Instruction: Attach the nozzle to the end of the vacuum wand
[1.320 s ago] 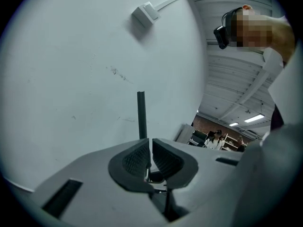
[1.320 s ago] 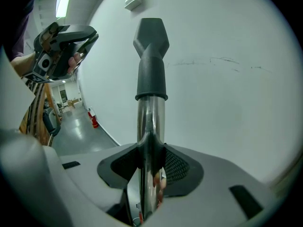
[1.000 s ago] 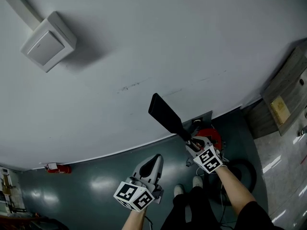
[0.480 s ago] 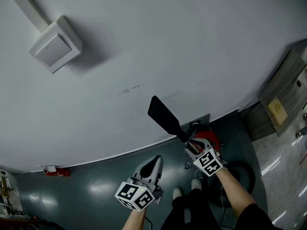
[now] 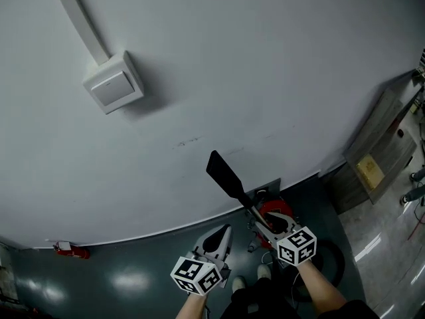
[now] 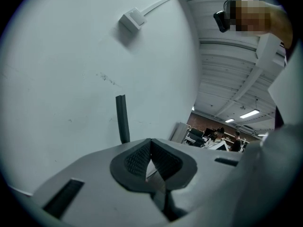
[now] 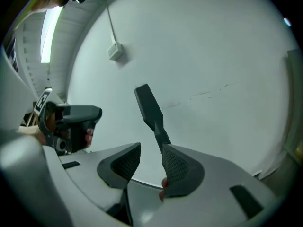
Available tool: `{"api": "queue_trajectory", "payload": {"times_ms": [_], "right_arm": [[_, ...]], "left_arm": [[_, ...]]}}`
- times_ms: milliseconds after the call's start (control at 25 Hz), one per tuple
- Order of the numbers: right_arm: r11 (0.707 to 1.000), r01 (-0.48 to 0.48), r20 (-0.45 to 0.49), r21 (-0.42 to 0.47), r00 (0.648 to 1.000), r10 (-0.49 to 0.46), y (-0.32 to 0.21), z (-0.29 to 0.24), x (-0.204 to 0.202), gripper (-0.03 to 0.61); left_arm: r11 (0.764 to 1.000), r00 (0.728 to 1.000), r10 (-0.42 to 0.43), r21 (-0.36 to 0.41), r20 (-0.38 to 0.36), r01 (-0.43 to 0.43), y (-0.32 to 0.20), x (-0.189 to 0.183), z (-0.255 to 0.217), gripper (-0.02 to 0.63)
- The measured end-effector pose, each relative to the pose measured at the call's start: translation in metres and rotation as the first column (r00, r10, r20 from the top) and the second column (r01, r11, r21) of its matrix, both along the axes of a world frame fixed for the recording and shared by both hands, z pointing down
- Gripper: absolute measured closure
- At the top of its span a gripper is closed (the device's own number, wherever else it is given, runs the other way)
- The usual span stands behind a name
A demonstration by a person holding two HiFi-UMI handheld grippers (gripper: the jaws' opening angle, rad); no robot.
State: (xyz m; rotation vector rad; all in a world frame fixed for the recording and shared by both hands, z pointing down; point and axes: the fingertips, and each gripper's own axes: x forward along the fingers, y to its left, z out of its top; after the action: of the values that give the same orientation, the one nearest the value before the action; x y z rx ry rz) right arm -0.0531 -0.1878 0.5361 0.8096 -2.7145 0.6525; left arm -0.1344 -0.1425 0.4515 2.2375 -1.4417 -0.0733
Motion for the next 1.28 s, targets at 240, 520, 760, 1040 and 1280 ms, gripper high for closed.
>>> {"api": "queue_trajectory", "payload": {"times_ms": [240,520,760,1040,1280], "right_arm": [[0.998,-0.063,0.165,-0.03,0.984,0.067,0.024,-0.062,0.008,0.498],[0.993,-0.097,0.285,-0.063,0.952,0.111,0.047,-0.099,0.014,0.56],[0.994,-0.101,0.302,-0.052,0.947,0.112,0.061,-0.109,0.018,0.561],[0.993,-0.105,0.311,-0.05,0.943,0.115,0.067,-0.113,0.018,0.561],[0.993,-0.1,0.314,-0.054,0.943,0.112,0.07,-0.114,0.019,0.561]], "left_arm": [[0.999,1.0,0.027,0.047,0.011,-0.028,0.011,0.02,-0.025,0.609],[0.996,0.998,0.059,0.074,0.009,-0.059,0.026,0.035,-0.04,0.609],[0.995,0.998,0.058,0.086,-0.002,-0.058,0.034,0.038,-0.045,0.609],[0.995,0.999,0.052,0.084,-0.008,-0.051,0.039,0.037,-0.047,0.609],[0.996,0.999,0.051,0.073,-0.012,-0.05,0.043,0.036,-0.045,0.609]]}}
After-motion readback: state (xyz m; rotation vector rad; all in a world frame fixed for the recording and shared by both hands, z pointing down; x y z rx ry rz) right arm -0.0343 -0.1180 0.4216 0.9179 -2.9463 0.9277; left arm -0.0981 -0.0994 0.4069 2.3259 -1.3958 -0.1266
